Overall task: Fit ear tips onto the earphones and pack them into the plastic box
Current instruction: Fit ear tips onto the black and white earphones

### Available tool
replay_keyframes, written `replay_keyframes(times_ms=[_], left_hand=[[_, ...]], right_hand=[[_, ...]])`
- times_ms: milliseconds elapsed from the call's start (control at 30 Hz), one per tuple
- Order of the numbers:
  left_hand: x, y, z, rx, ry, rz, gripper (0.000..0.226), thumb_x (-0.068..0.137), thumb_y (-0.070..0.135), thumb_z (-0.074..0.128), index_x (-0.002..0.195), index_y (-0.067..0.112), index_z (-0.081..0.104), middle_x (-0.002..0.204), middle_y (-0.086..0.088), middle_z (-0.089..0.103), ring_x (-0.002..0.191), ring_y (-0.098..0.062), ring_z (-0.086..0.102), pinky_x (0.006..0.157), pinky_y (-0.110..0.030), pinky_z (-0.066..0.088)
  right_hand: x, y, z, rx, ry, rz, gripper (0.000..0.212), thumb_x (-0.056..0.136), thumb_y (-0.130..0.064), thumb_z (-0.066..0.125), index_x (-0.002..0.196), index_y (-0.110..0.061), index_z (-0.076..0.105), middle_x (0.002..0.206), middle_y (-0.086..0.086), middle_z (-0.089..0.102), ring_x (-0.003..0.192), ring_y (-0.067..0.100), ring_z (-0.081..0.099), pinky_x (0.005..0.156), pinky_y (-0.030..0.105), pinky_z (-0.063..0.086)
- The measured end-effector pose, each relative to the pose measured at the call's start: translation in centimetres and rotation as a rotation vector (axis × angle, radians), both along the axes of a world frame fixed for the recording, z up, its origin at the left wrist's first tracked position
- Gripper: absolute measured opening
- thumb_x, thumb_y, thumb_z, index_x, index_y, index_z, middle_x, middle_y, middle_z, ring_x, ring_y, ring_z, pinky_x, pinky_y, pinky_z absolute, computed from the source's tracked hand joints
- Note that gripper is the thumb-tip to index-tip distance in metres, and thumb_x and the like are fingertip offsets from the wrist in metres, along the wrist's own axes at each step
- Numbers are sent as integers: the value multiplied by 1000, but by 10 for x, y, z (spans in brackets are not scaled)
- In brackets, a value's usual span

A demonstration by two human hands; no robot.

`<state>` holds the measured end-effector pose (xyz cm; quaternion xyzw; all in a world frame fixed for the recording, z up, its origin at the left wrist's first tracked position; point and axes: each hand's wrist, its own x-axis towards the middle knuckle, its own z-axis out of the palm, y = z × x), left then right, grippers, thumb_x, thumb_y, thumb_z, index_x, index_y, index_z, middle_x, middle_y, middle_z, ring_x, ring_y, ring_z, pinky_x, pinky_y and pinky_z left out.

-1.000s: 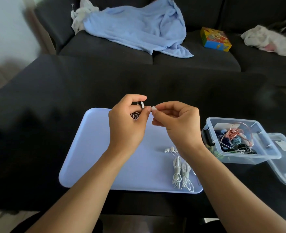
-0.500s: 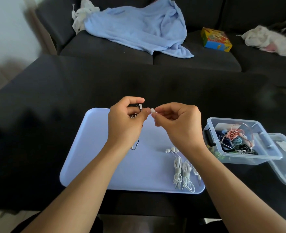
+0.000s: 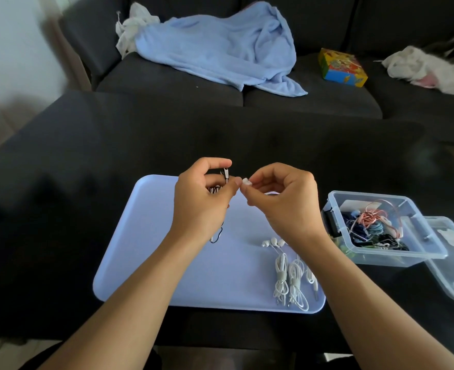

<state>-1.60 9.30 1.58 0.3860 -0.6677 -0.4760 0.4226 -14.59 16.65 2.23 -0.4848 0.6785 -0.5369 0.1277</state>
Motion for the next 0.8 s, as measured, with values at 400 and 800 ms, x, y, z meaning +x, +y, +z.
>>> replay_keyframes(times_ms=[400,800], left_hand=[[8,-4,13,104,-32,-220,53,88,25,74,135,26,51,81,3,76,62,-11,66,63,-21,55],[7,-4,11,76,-24,-223,48,89,21,73,132,23,53,81,3,76,62,-8,66,60,-17,53]], right_hand=[[-15,5,14,95,-408,323,31,75,-17,74,104,-9,77,94,7,77,82,23,74,73,22,58],[-16,3,12,97,-416,305,33,72,-16,76,104,-8,77,93,2,77,85,20,74,73,20,57]])
